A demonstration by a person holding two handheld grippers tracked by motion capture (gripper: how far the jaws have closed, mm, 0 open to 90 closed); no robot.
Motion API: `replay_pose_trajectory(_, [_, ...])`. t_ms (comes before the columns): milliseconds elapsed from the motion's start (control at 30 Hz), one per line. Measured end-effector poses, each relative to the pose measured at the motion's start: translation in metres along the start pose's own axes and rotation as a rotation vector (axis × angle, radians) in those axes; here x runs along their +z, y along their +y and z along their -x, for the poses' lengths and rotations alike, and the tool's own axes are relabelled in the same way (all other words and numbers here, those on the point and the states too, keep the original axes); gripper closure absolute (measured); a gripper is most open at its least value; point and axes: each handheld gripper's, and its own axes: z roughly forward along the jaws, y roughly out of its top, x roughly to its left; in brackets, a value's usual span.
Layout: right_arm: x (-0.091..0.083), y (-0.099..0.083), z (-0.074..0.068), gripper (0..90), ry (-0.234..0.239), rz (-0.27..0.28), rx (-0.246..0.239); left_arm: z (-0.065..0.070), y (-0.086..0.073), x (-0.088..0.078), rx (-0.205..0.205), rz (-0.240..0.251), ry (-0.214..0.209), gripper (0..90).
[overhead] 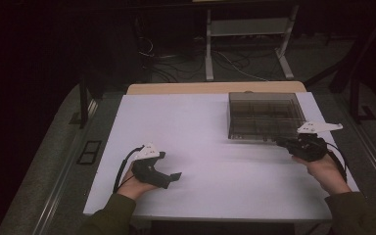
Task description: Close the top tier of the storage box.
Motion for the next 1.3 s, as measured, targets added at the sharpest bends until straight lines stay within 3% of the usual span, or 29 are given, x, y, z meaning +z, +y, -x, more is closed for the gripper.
replay_pose_trajectory(1300, [0.021,0.014,0.020,89.0,-0.051,0.000,0.027,0.001,0.001,0.002,0.006,-0.010,-0.006,0.0])
